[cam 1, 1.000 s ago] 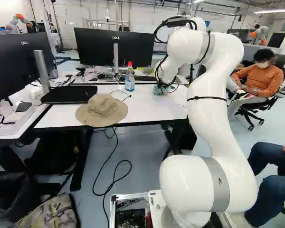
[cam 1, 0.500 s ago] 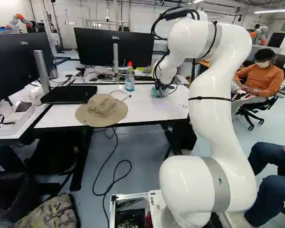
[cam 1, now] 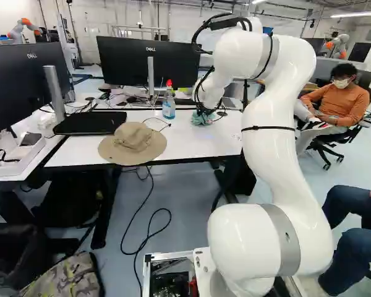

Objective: Clean the table with the green towel

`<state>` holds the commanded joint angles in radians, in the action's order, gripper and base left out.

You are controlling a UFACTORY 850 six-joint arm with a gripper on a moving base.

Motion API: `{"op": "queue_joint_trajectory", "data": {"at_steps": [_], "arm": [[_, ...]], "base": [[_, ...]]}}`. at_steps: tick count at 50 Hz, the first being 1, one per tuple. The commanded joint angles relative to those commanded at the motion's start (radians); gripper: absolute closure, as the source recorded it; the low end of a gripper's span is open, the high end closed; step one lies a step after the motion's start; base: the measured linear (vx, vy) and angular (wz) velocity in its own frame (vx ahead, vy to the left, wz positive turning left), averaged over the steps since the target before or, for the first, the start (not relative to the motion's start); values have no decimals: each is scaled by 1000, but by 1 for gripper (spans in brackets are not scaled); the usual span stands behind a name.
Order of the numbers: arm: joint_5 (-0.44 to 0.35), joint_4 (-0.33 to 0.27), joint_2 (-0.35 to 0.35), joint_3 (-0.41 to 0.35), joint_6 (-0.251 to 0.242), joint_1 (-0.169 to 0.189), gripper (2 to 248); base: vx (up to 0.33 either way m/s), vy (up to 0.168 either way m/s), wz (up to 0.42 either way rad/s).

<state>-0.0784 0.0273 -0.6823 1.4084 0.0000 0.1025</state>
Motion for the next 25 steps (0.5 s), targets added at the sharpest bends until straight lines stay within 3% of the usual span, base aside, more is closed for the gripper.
{"op": "queue_joint_trajectory", "data": {"at_steps": [13,25], "arm": [[0,0,-52,74,0,11,193],[0,0,-68,97,0,36,193]], "base": [[0,0,0],[0,0,0]]}}
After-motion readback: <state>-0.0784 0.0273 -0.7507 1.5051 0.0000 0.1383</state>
